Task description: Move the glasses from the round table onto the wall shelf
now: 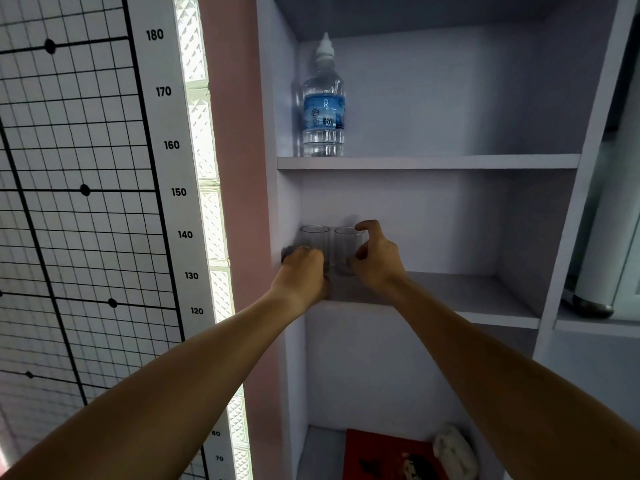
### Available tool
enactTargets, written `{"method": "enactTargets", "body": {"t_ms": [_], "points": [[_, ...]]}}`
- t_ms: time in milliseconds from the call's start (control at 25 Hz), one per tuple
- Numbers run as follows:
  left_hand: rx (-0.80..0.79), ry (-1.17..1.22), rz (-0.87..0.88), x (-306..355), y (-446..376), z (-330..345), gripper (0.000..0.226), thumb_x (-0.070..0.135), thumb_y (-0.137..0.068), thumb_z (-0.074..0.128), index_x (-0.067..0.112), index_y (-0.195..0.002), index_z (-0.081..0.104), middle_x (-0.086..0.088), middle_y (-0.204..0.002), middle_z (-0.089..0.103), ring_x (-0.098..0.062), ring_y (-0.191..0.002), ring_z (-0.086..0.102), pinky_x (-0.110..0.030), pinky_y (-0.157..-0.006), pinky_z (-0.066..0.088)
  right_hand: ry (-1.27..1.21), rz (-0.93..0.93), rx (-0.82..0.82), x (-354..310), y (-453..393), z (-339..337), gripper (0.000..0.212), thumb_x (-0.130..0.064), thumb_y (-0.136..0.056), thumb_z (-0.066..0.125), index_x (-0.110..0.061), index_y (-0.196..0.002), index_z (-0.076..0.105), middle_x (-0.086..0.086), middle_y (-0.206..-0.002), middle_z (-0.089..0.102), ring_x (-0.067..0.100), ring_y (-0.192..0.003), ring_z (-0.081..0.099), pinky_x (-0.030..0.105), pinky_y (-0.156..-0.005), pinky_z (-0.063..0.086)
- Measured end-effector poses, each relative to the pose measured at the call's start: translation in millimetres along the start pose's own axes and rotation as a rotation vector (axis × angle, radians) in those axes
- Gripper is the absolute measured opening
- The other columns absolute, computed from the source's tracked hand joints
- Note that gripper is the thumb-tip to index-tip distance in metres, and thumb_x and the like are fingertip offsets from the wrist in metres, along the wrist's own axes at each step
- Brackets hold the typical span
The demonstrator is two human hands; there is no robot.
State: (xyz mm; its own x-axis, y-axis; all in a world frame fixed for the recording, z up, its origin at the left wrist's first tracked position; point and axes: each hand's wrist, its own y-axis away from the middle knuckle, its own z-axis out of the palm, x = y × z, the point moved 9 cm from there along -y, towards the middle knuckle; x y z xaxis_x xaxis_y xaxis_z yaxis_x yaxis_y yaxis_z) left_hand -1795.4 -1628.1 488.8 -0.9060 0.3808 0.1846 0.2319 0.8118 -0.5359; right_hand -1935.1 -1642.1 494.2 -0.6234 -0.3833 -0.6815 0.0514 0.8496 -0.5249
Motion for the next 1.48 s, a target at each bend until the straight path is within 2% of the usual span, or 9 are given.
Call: {"method": "enactTargets", "body": {"t_ms": [360, 480, 560, 680, 760, 840, 1080, 1280, 1480], "points": [[-0.026, -0.010, 0.037, -0.7, -0.5, 6.0, 0.012, 0.011, -0.082, 0.059, 0.003, -0.080, 0.068, -0.013, -0.081, 0.069, -0.027, -0.075, 0.063, -0.030, -0.069, 0.050, 0.004, -0.036, -0.057, 2.0, 9.1, 7.4, 0.067, 0.000, -0.083, 0.067, -0.023, -0.137, 0.035, 0.008, -0.084, 0.068, 0.017, -0.074, 0.064, 0.030, -0.070, 0.057], [-0.012, 0.020, 0.066, 1.5, 3.1, 3.3, 0.015, 0.016, -0.079, 0.062, 0.005, -0.069, 0.061, -0.009, -0.075, 0.067, -0.022, -0.066, 0.056, -0.030, -0.064, 0.046, 0.021, -0.079, -0.030, 3.2, 17.2, 0.5, 0.074, -0.006, -0.082, 0.070, -0.031, -0.141, 0.032, 0.000, -0.085, 0.062, 0.012, -0.074, 0.061, 0.013, -0.057, 0.045], [0.012, 0.050, 0.094, 2.1, 8.1, -2.2, 0.017, 0.019, -0.078, 0.065, 0.009, -0.068, 0.056, -0.009, -0.077, 0.067, -0.021, -0.066, 0.055, -0.028, -0.063, 0.041, 0.022, -0.059, -0.037, 7.9, 19.6, -3.5, 0.063, -0.012, -0.082, 0.072, -0.031, -0.134, 0.041, -0.001, -0.088, 0.062, 0.015, -0.078, 0.064, 0.013, -0.055, 0.043], [0.006, 0.168, 0.157, -1.1, 21.7, -10.7, 0.017, 0.022, -0.080, 0.072, 0.009, -0.090, 0.071, -0.005, -0.089, 0.075, -0.019, -0.079, 0.068, -0.031, -0.073, 0.053, 0.059, -0.061, -0.077, 9.9, 24.7, -2.0, 0.030, -0.014, -0.080, 0.072, -0.026, -0.105, 0.062, -0.002, -0.093, 0.066, 0.018, -0.084, 0.067, 0.010, -0.056, 0.043], [0.000, 0.241, 0.164, -10.1, 37.4, -20.2, 0.018, 0.023, -0.081, 0.075, 0.017, -0.098, 0.074, 0.005, -0.086, 0.075, -0.005, -0.077, 0.068, -0.020, -0.075, 0.053, 0.106, -0.111, -0.103, 1.0, 32.1, 5.2, 0.012, -0.015, -0.079, 0.072, -0.024, -0.086, 0.067, -0.002, -0.088, 0.070, 0.017, -0.084, 0.068, 0.011, -0.060, 0.044], [0.050, 0.200, 0.155, -24.0, 55.2, -36.6, 0.009, 0.026, -0.082, 0.076, 0.021, -0.090, 0.076, 0.011, -0.076, 0.071, -0.001, -0.069, 0.063, -0.010, -0.069, 0.047, 0.125, -0.155, -0.137, -13.6, 39.3, 15.4, 0.008, -0.020, -0.078, 0.073, -0.020, -0.086, 0.072, -0.002, -0.084, 0.072, 0.015, -0.081, 0.068, 0.018, -0.064, 0.048], [-0.056, 0.096, -0.118, -113.5, 131.5, -75.4, 0.009, 0.041, -0.082, 0.074, 0.035, -0.088, 0.072, 0.018, -0.078, 0.068, 0.003, -0.072, 0.064, -0.022, -0.065, 0.051, 0.001, -0.353, -0.296, -85.5, 72.4, 76.9, 0.011, -0.028, -0.081, 0.076, -0.024, -0.090, 0.071, -0.013, -0.077, 0.068, 0.001, -0.071, 0.065, 0.019, -0.065, 0.053], [0.025, 0.005, -0.422, -210.5, 252.2, -156.2, 0.011, 0.050, -0.076, 0.075, 0.041, -0.078, 0.068, 0.018, -0.072, 0.069, 0.005, -0.065, 0.063, -0.020, -0.059, 0.046, -0.088, -0.535, -0.538, -184.7, 138.7, 172.0, 0.014, -0.030, -0.082, 0.076, -0.025, -0.092, 0.069, -0.012, -0.080, 0.065, -0.001, -0.072, 0.061, 0.016, -0.060, 0.044], [0.106, -0.104, -0.628, -273.5, 380.7, -250.8, 0.008, 0.043, -0.077, 0.077, 0.037, -0.078, 0.071, 0.016, -0.067, 0.067, 0.003, -0.060, 0.060, -0.023, -0.060, 0.044, -0.125, -0.695, -0.736, -305.3, 223.8, 251.7, 0.017, -0.034, -0.084, 0.073, -0.024, -0.098, 0.067, -0.008, -0.091, 0.068, 0.005, -0.085, 0.063, 0.026, -0.076, 0.052]]}}
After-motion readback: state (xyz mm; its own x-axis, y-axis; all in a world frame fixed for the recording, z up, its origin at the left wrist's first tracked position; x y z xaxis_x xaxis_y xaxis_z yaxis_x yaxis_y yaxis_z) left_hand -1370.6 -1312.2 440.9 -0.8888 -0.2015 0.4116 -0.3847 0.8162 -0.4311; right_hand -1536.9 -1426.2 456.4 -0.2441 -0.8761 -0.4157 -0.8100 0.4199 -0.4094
